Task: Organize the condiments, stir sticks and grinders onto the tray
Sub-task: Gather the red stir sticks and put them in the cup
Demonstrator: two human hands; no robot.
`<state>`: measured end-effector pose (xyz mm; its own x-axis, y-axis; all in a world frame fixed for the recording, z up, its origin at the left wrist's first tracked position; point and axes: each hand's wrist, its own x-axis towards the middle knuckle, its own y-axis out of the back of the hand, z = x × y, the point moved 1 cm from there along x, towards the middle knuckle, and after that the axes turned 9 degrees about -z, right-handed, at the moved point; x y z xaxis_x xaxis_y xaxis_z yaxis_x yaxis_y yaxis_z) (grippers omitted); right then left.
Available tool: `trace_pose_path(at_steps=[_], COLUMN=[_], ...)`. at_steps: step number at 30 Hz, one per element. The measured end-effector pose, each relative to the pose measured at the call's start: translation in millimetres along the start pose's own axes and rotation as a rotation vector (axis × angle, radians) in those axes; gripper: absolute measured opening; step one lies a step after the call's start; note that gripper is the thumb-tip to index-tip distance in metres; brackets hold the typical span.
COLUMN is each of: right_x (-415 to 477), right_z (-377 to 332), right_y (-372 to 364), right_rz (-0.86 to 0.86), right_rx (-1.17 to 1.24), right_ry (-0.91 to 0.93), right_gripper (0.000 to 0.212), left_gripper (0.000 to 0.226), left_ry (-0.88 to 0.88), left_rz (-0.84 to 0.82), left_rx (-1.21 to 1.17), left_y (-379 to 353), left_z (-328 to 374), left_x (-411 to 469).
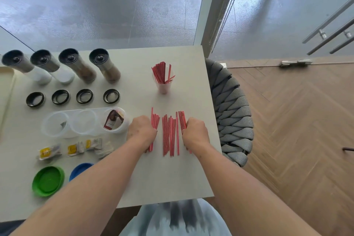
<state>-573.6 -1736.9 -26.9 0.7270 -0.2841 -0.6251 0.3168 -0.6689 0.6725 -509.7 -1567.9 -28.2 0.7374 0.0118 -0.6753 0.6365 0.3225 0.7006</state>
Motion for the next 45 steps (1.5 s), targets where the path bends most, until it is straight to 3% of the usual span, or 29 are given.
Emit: trace_pose_path(at_steps=[9,18,31,35,40,45], right_x=[-3.4,-6.4,-7.8,4.1,23.6,43.5], right_z=[2.5,-8.3,-69.3,-94.0,-119.6,-131.2], right_y=[11.5,31.0,94.7,117.4,132.8,135.2], right_rz=[0.06,0.053,0.19,0.237,0.307,0.338], right_rx=[-0.015,0.247,0.399,0.521,0.623,0.627], right_ry=[0.0,0.146,0.362,0.419,0.467,0.495], right_gripper=[0.008,0.005,0.008,0.011,0.011,0.01], left_gripper=[0.012,0.015,0.014,0.021,0.009,0.009], left_ry=[0.012,-0.049,-0.323,-0.398,-0.468,-0.475], left_rz=[0.024,0.098,0.235,0.276,0.351,0.376], left_rx=[0.024,0.024,-0.276,-0.462,-0.612,-0.625], left_y=[5.7,27.2,102.5,130.0,148.8,149.8], left_z=[0.5,10.5,31.0,40.2,57.5,68.3], left_x=[-7.1,-23.0,-50.3,-37.9,-19.2,8.3])
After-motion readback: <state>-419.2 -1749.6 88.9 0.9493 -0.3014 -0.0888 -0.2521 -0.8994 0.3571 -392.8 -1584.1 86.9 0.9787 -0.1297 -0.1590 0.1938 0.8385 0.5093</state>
